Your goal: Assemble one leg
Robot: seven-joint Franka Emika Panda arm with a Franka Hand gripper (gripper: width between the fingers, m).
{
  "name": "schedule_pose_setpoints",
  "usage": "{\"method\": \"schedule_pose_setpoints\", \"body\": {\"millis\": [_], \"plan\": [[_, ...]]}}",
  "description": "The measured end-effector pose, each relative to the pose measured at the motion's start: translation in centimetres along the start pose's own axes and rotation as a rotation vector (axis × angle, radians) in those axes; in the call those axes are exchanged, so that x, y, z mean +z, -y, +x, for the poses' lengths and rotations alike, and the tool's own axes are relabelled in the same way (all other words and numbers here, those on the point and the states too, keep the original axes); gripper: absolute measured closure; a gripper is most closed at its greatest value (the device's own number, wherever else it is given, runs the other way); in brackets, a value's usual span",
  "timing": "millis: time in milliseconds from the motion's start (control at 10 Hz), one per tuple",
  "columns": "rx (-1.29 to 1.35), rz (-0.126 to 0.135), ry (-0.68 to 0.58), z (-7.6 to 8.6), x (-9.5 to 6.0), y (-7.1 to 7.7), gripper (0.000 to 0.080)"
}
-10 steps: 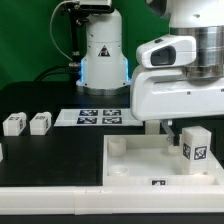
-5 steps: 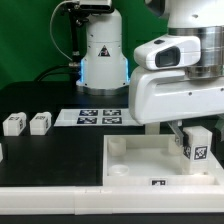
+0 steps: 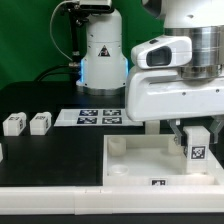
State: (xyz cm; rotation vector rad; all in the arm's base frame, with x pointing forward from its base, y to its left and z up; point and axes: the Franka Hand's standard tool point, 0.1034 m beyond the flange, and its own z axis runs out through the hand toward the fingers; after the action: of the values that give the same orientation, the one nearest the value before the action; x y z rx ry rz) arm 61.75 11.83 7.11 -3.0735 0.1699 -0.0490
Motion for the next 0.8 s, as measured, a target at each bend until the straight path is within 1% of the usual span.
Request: {"method": "schedule_pose_setpoints", "body": {"millis": [100, 200, 300, 500, 700, 800], "plan": [[0.146, 0.002, 0.0, 0.0, 0.01, 0.01, 0.0503], [0.353, 0.003, 0.001, -0.03, 0.07, 0.03, 0.0503], [0.451, 0.0, 0.0, -0.06, 0.08, 0.05, 0.0503], [0.682, 0.002, 0.001, -0.03, 0.09, 0.04, 0.0503], [0.812, 0.002, 0.0, -0.03, 0.1, 0.06, 0.0503], [0.814, 0.002, 0.0, -0.02, 0.09, 0.05, 0.0503]]}}
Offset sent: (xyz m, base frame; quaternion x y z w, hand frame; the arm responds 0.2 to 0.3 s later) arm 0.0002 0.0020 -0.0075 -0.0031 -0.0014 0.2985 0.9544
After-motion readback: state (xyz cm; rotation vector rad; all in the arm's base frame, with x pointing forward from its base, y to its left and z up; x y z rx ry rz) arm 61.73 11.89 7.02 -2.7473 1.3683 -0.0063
